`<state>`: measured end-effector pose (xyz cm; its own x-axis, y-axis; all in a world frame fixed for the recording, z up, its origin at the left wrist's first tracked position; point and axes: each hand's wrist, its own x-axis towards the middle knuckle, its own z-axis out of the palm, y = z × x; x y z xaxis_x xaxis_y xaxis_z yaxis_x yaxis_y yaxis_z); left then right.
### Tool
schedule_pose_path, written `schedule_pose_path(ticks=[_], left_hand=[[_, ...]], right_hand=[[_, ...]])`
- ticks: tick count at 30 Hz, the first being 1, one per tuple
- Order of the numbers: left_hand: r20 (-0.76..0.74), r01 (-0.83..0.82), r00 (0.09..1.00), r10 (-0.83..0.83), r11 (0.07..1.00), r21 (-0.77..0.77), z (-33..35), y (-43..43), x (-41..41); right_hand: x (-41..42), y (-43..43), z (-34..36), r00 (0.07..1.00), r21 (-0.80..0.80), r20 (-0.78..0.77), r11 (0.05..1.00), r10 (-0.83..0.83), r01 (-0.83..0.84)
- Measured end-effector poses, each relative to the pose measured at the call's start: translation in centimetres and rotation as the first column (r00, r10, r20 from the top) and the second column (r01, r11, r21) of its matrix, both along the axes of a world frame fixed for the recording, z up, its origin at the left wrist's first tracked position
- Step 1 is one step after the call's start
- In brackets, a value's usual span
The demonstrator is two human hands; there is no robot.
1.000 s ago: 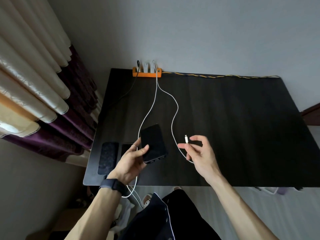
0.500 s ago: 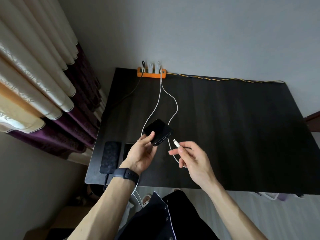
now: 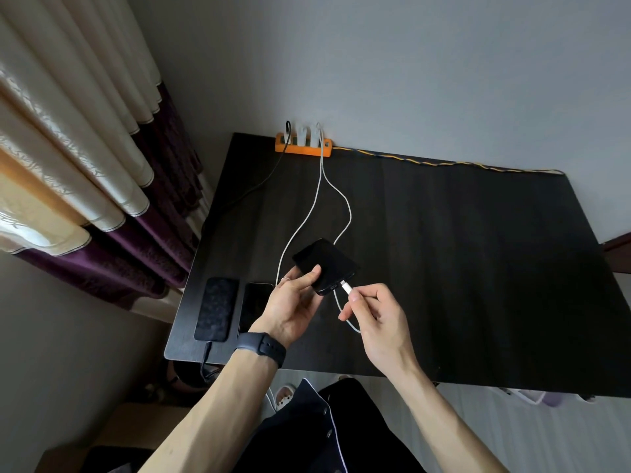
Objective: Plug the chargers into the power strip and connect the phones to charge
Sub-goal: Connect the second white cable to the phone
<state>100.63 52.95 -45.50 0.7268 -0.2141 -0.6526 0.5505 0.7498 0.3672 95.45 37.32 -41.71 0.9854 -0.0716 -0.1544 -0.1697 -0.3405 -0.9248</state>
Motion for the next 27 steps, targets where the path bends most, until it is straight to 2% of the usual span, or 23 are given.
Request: schedule_pose_path(ticks=[13, 27], left_hand=[[0.074, -0.073, 0.995, 0.069, 0.996, 0.045, 0.2, -1.4, -0.5], [0.248, -0.125, 0.967, 0.056, 0.954, 0.271, 0.1, -1.7, -1.1]], right_hand=[[-0.1, -0.1, -1.2, 0.99, 0.036, -0.099, 0.994, -0.1, 0.104], [-0.6, 0.2, -2.0, 0.99, -0.033, -0.104, 0.995, -0.095, 0.092]])
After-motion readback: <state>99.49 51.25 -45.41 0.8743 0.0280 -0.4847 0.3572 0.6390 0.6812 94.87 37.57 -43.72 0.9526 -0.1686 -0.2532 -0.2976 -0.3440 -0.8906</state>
